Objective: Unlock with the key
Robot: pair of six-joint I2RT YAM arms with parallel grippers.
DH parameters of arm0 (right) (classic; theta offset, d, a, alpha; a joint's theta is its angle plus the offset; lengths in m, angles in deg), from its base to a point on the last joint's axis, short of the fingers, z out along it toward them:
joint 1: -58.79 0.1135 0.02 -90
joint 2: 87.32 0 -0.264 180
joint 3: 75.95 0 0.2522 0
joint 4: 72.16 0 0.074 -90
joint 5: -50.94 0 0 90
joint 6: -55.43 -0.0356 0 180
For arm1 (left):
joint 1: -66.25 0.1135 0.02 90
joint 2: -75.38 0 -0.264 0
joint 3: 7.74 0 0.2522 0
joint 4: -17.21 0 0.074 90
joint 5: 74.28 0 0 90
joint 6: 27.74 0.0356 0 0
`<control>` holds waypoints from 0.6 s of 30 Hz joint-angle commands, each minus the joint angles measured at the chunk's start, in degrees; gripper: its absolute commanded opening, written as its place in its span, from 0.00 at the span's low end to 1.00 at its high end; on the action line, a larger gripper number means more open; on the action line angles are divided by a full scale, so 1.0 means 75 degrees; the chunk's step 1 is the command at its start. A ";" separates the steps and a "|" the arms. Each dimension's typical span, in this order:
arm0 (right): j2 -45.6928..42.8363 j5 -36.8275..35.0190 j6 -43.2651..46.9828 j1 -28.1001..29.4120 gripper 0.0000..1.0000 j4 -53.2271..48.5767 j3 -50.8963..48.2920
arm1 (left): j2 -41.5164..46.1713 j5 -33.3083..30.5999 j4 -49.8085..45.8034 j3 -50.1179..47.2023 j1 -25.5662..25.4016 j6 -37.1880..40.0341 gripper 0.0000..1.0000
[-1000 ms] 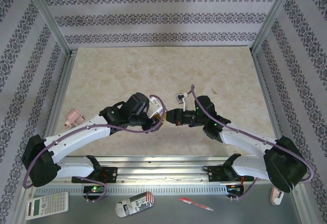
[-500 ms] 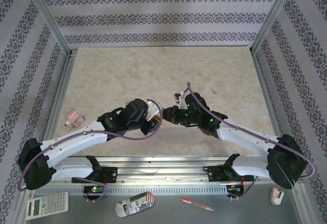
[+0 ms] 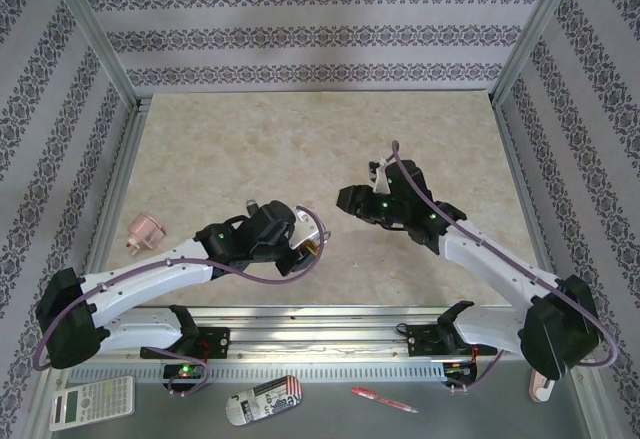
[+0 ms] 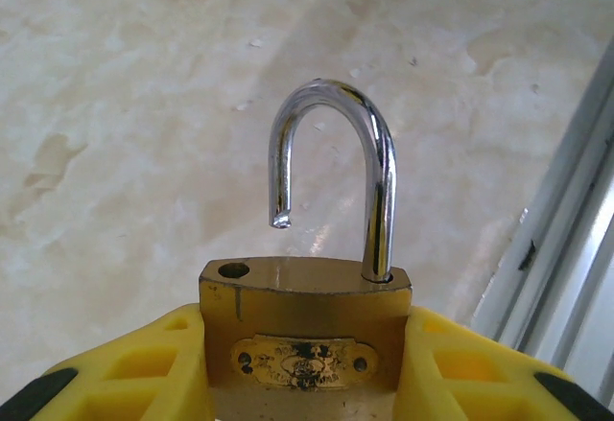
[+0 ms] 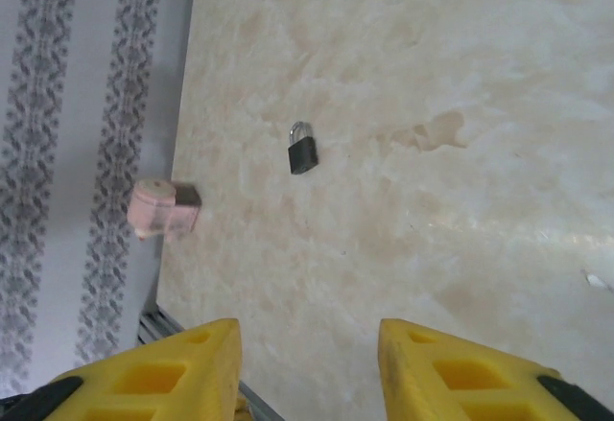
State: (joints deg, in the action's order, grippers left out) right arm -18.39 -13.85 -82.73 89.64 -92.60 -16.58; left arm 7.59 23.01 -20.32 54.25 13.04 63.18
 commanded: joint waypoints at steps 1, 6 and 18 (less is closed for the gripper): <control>0.0616 0.1154 0.1112 -0.0153 0.36 -0.0262 0.0572 | -0.0102 0.0160 -0.0113 0.0295 -0.0142 0.0292 0.00; 0.1514 0.2340 0.0851 -0.0009 0.30 0.0700 0.0449 | -0.0064 0.0124 -0.0030 0.0364 -0.0137 0.0345 0.00; 0.2271 0.2958 0.0198 0.0867 0.03 0.1597 0.0087 | -0.0093 -0.0321 0.0086 0.0306 -0.0136 0.0483 0.00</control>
State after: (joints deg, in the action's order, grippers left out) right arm -1.98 6.57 -80.68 96.04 -81.60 -14.77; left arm 6.26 22.52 -21.41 54.38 12.62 65.19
